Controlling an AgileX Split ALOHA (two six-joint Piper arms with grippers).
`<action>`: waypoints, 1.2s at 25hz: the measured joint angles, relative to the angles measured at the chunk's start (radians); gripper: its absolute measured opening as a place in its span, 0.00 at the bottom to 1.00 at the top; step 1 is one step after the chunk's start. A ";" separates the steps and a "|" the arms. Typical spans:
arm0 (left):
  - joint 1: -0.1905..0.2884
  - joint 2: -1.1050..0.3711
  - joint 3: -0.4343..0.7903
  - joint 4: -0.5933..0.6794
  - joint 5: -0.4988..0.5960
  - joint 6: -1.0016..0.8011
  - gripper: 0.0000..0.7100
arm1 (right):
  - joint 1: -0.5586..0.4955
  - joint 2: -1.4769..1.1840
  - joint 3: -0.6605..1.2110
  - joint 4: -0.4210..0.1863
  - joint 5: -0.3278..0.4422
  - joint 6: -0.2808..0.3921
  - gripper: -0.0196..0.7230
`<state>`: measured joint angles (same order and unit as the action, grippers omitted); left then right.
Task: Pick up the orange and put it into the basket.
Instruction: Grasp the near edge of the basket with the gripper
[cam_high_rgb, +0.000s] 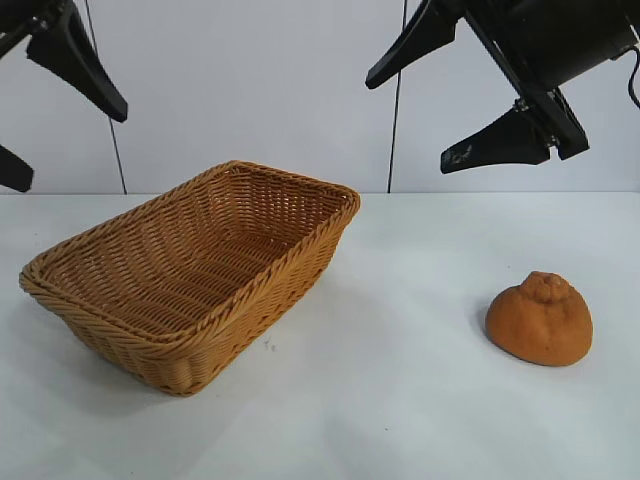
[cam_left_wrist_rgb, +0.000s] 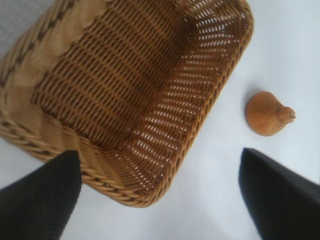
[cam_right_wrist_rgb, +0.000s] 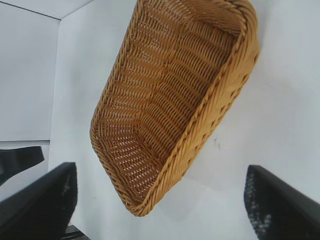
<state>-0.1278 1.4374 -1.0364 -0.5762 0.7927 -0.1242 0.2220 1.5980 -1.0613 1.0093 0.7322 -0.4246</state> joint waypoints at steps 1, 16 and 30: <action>0.000 -0.011 0.000 0.020 0.020 -0.051 0.86 | 0.000 0.000 0.000 0.000 0.000 0.000 0.86; -0.048 -0.037 0.077 0.138 -0.020 -0.531 0.86 | 0.000 0.000 0.000 0.000 0.000 0.000 0.86; -0.190 0.066 0.140 0.423 -0.160 -0.948 0.86 | 0.000 0.000 0.000 0.000 0.000 0.000 0.86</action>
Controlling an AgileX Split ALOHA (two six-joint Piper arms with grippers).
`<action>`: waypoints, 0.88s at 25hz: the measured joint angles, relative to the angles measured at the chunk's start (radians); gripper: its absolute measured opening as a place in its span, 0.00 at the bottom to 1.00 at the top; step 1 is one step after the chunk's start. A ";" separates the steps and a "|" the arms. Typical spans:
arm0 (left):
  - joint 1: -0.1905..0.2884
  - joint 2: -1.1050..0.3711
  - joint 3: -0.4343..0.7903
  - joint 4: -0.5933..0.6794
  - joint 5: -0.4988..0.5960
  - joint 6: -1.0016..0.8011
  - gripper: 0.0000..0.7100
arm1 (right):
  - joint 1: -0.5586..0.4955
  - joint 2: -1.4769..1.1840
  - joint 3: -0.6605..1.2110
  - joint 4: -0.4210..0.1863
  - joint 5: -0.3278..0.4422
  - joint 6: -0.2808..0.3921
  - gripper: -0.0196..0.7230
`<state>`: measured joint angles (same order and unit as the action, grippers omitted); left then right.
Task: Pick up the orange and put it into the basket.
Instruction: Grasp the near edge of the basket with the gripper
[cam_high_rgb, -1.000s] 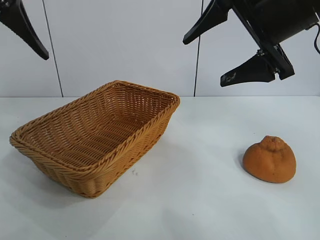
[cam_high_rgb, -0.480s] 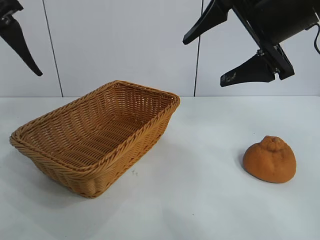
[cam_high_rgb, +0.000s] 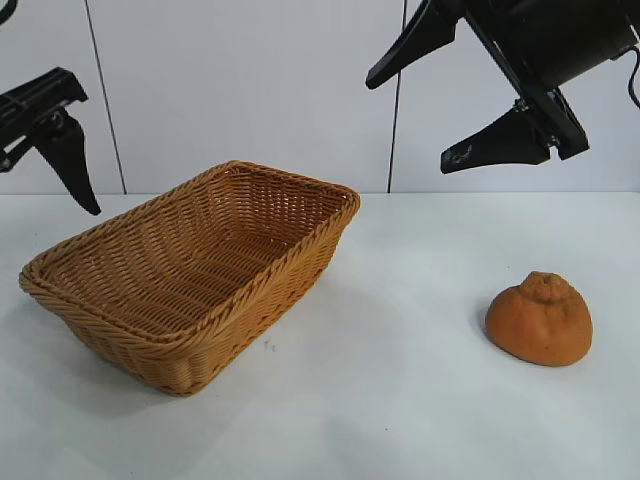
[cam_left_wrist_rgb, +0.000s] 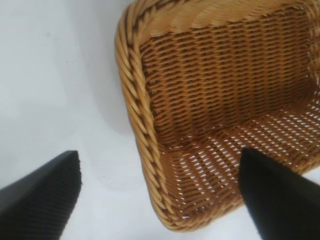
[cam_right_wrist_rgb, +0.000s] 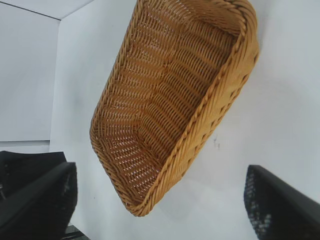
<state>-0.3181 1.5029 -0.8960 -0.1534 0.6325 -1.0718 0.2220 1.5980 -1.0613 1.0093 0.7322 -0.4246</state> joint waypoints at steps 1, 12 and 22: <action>0.000 0.015 0.000 0.000 -0.005 -0.001 0.86 | 0.000 0.000 0.000 0.000 0.000 0.000 0.86; 0.000 0.282 0.000 0.000 -0.163 -0.003 0.86 | 0.000 0.000 0.000 0.000 0.000 0.000 0.86; 0.000 0.325 0.000 0.000 -0.226 -0.003 0.66 | 0.000 0.000 0.000 0.000 -0.001 0.000 0.86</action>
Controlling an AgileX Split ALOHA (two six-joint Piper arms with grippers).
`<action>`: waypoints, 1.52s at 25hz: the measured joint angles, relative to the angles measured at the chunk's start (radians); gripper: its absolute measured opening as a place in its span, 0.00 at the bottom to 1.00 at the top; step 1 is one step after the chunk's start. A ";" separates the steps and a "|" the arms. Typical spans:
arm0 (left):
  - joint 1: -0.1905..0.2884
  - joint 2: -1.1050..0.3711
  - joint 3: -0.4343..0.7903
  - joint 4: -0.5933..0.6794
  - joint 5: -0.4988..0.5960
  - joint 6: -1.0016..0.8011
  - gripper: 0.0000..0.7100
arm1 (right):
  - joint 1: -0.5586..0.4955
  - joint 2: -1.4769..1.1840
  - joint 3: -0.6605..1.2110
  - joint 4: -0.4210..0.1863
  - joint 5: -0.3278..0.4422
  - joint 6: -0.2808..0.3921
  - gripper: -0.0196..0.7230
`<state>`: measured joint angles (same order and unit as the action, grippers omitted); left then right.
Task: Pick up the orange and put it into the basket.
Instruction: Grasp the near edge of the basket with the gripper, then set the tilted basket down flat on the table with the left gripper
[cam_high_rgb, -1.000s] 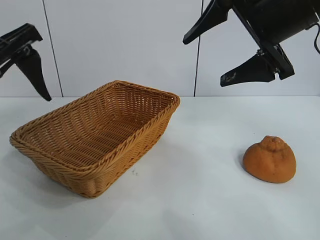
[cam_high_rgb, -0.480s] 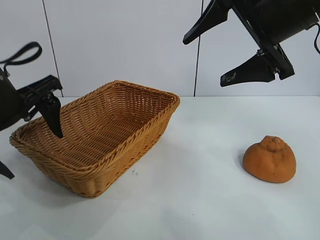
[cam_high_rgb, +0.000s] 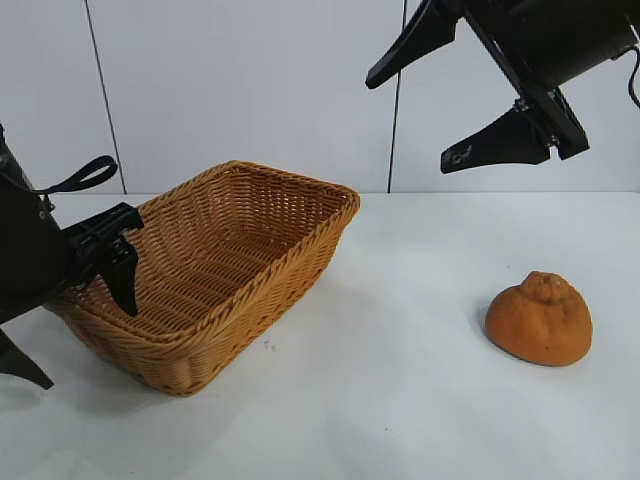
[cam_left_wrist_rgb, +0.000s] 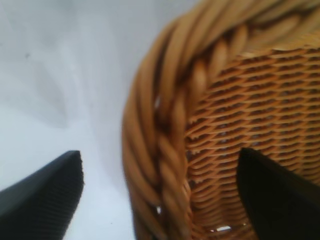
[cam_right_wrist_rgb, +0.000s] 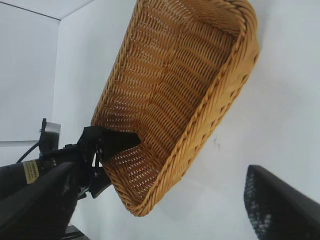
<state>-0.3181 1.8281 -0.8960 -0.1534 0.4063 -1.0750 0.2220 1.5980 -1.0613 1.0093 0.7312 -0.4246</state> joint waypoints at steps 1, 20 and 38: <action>0.000 0.000 0.000 0.000 0.000 0.000 0.55 | 0.000 0.000 0.000 0.000 0.000 0.000 0.86; 0.105 0.021 -0.321 -0.103 0.307 0.391 0.12 | 0.000 0.000 0.000 0.000 0.000 0.000 0.86; 0.113 0.233 -0.598 -0.169 0.590 0.882 0.12 | 0.000 0.000 0.000 0.000 0.005 0.000 0.86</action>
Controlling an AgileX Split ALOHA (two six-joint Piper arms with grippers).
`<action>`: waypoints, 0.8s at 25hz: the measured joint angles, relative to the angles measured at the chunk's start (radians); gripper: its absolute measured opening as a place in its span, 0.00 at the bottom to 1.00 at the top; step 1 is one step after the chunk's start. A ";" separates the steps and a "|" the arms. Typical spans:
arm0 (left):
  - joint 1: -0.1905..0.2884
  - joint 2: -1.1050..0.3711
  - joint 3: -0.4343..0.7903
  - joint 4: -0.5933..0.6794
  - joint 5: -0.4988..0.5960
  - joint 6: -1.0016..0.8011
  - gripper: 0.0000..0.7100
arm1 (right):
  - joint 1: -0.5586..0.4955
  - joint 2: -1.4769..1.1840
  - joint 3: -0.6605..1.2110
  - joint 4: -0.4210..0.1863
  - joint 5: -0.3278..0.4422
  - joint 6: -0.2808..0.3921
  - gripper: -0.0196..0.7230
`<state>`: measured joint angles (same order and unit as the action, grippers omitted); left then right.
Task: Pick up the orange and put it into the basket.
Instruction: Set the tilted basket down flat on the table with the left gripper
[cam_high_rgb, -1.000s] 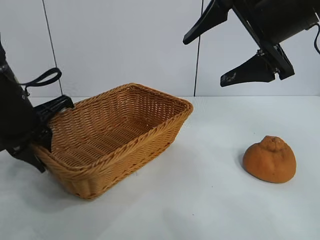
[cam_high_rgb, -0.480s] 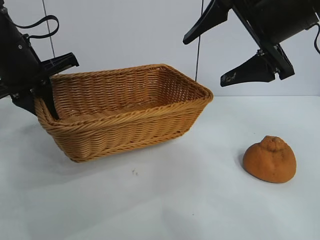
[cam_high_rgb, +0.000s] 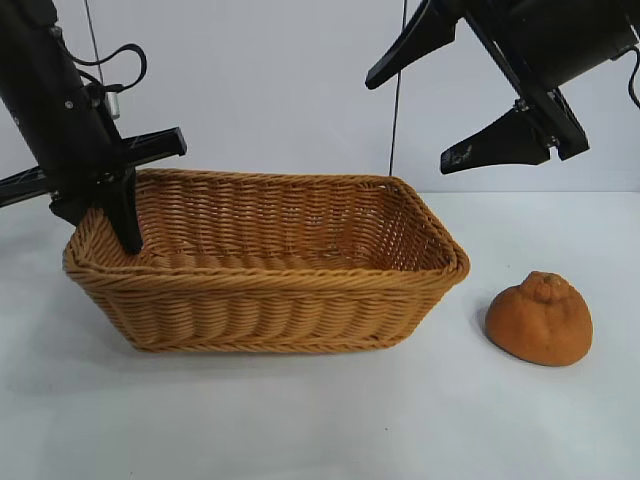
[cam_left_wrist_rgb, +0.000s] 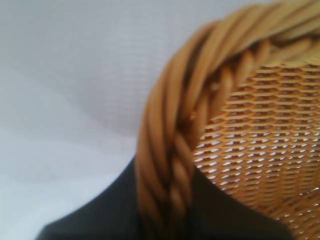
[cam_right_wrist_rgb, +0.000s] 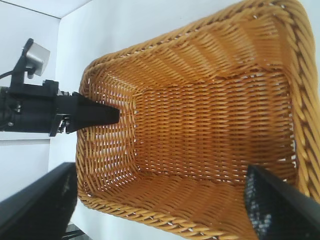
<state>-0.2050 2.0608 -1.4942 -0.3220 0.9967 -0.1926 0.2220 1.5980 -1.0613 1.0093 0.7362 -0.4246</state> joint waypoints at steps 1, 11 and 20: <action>0.000 0.011 0.000 0.000 -0.002 0.002 0.12 | 0.000 0.000 0.000 0.000 0.000 0.000 0.86; 0.000 0.103 0.001 -0.016 -0.034 0.016 0.12 | 0.000 0.000 0.000 0.000 0.000 0.000 0.86; 0.000 0.075 -0.010 -0.014 -0.021 0.017 0.71 | 0.000 0.000 0.000 0.000 0.002 0.000 0.86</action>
<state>-0.2050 2.1361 -1.5044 -0.3361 0.9755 -0.1756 0.2220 1.5980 -1.0613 1.0093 0.7382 -0.4246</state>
